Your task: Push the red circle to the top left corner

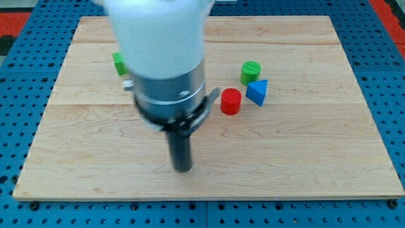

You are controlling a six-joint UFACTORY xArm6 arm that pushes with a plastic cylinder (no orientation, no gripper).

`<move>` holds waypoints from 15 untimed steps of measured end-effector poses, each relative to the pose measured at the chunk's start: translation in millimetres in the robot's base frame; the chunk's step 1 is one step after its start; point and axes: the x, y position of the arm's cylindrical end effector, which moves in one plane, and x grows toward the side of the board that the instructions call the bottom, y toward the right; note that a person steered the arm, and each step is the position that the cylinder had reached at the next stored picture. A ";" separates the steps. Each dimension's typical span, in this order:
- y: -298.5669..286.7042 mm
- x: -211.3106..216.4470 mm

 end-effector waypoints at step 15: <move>-89.5 -333.9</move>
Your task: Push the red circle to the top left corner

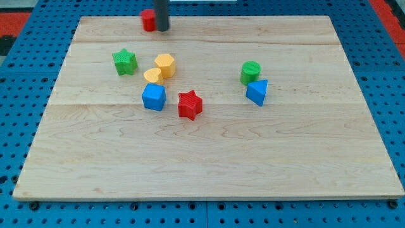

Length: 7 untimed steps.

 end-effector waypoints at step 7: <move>-109.4 35.7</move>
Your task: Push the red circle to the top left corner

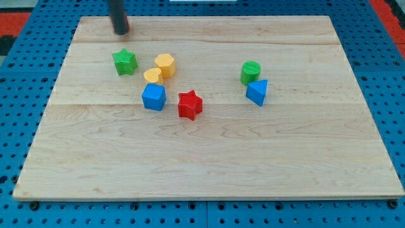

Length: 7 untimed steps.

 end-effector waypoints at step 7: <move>147.1 -68.4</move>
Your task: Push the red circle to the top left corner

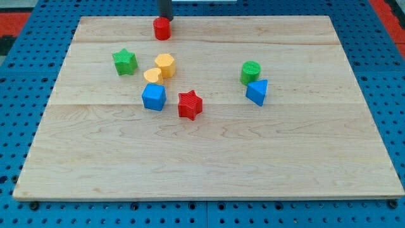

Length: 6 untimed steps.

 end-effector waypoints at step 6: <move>-85.5 31.9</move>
